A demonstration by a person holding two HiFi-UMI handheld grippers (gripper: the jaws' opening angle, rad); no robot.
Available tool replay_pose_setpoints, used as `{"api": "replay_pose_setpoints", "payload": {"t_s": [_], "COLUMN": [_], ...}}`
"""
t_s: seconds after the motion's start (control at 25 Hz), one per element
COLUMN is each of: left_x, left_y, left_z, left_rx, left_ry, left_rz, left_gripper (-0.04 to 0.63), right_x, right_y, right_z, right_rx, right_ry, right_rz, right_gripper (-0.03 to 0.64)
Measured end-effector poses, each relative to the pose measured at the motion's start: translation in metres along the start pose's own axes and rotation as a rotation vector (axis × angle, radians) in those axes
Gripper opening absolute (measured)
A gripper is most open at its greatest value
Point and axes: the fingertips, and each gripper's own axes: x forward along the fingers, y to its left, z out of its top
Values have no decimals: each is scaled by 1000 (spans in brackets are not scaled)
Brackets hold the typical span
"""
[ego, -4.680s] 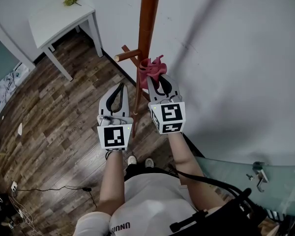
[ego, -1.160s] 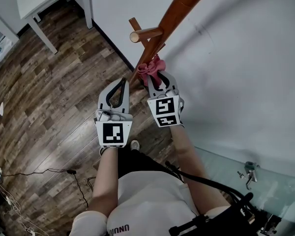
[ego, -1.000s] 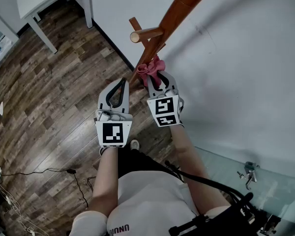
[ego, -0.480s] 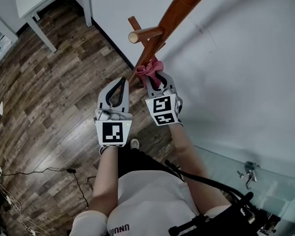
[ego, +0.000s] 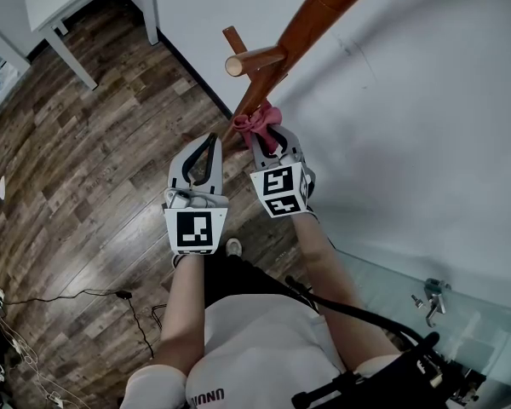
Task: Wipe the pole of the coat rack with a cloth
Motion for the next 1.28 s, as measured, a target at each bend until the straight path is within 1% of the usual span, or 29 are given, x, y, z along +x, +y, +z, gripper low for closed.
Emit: {"api": "replay_pose_setpoints", "payload": {"t_s": [0.12,0.28,0.52,1.28], "left_x": [0,0,-1,-4], "left_y": [3,3,1,-4], "left_z": [-1,1,-3,-3], "left_rx": [-5,-10,-4,-14], "left_ry": [1,-18,6,0], "left_rz": [5,9,1,-5], "left_gripper": [16,17,16,16], "right_x": [1,0,-2,-15], "right_y": [0,1,0,-4], "right_z": [1,1,2,-1], "right_rx": [-3,-13,-24,-35], "right_ry": [1,2,4,9], "right_rz": [1,2,6,-14], "right_gripper": [84,84,86,86]}}
